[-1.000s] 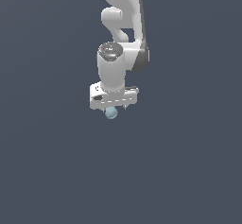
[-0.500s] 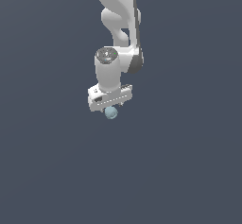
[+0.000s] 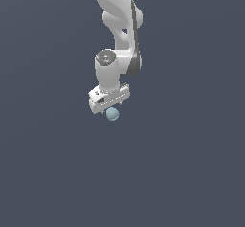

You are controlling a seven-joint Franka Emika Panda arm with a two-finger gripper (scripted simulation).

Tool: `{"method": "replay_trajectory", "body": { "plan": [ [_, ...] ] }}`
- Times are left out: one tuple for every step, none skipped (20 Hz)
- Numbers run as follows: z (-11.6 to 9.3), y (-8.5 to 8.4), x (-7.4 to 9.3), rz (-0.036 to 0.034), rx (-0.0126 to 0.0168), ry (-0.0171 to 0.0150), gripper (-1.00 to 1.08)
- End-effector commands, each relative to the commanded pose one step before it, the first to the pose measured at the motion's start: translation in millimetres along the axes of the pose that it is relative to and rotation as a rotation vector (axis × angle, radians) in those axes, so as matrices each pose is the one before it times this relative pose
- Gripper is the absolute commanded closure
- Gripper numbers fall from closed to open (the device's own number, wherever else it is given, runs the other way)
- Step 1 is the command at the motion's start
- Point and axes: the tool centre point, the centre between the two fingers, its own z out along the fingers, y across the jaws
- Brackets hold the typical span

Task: Pick up the object and move it to a goal position.

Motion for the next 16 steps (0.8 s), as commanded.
{"method": "replay_trajectory", "body": {
  "plan": [
    [2.95, -0.94, -3.72, -0.02796, -0.00044, 0.00218, -0.92],
    [0.87, -0.3, -1.1, -0.00773, -0.00005, 0.00051, -0.92],
    [0.73, -0.26, -0.93, -0.00654, -0.00004, 0.00043, -0.92],
    [0.6, -0.22, -0.77, -0.00534, -0.00004, 0.00035, -0.92],
    [0.46, -0.18, -0.59, -0.00416, -0.00003, 0.00028, -0.92],
    [0.33, -0.14, -0.41, -0.003, -0.00002, 0.0002, -0.92],
    [0.2, -0.1, -0.24, -0.00182, -0.00001, 0.00012, -0.92],
    [0.07, 0.02, -0.12, -0.00049, 0.0, 0.00003, -0.92],
    [-0.28, 0.15, 0.38, 0.00398, 0.00025, -0.00053, -0.92],
    [0.3, 0.0, -0.02, 0.0, 0.0, 0.0, -0.92],
    [0.9, 0.01, -0.06, 0.0, 0.0, 0.0, -0.92],
    [1.5, 0.01, -0.09, 0.0, 0.0, 0.0, -0.92],
    [2.09, 0.01, -0.13, 0.0, 0.0, 0.0, -0.92],
    [2.64, -0.26, 0.06, -0.00068, 0.0, 0.0001, -0.92],
    [3.26, 0.01, -0.21, 0.0, 0.0, 0.0, -0.92],
    [3.79, -0.26, -0.01, -0.00068, 0.00001, 0.00011, -0.92]
  ]
}}
